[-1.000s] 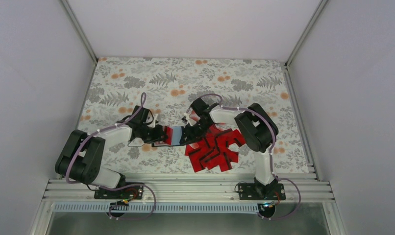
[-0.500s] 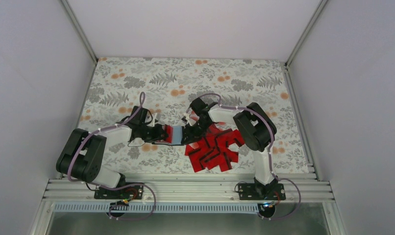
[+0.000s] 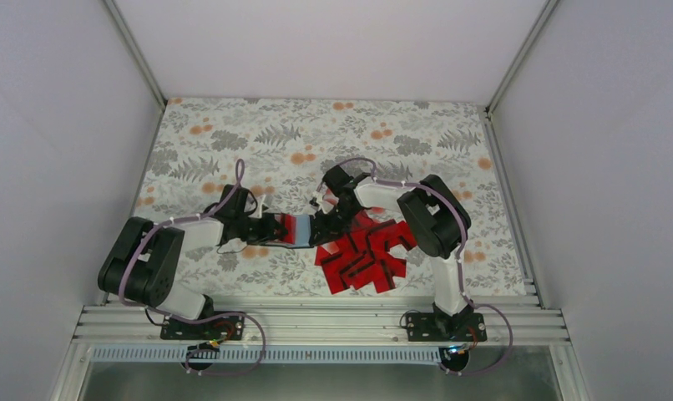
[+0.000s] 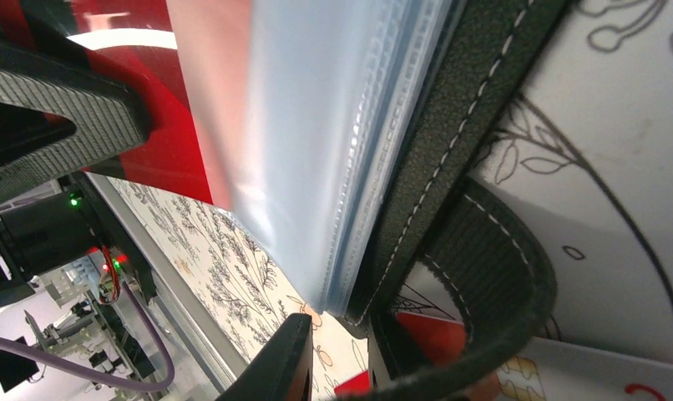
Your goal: Put the credit cards into the card holder
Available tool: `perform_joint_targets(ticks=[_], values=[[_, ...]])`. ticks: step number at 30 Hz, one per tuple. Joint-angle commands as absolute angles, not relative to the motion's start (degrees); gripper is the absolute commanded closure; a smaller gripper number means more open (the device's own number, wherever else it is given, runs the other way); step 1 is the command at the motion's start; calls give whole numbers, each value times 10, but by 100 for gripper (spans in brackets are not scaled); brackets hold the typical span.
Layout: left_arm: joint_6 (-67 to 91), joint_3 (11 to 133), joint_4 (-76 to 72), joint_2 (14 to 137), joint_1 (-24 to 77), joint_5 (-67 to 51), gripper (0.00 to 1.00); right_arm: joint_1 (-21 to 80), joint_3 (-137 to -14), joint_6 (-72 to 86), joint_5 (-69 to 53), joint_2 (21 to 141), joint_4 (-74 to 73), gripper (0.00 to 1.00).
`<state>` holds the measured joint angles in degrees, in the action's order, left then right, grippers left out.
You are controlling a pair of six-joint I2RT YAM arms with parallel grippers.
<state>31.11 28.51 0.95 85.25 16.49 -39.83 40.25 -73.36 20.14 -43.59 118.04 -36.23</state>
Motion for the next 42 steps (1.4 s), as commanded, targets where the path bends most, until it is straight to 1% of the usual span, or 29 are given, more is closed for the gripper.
perform_joint_targets(ticks=[1, 9, 20, 27, 31, 34, 39, 40, 42], values=[[311, 268, -8, 870, 166, -410, 98, 408, -763, 208, -422, 1170, -350, 82], [303, 272, 3, 871, 165, -406, 97, 408, -793, 229, -425, 1169, -343, 82], [282, 292, 63, 851, 165, -376, 88, 408, -815, 270, -390, 1184, -329, 82], [276, 295, 74, 849, 165, -375, 86, 408, -809, 278, -357, 1195, -342, 83], [271, 304, 86, 851, 165, -367, 83, 408, -797, 275, -346, 1195, -345, 83], [268, 315, 104, 850, 165, -359, 79, 408, -792, 275, -339, 1197, -349, 83], [259, 332, 134, 846, 165, -338, 69, 408, -785, 276, -334, 1201, -348, 84], [253, 340, 154, 845, 166, -328, 61, 408, -781, 276, -337, 1203, -345, 84], [250, 348, 169, 843, 166, -317, 54, 408, -778, 276, -340, 1203, -342, 84]])
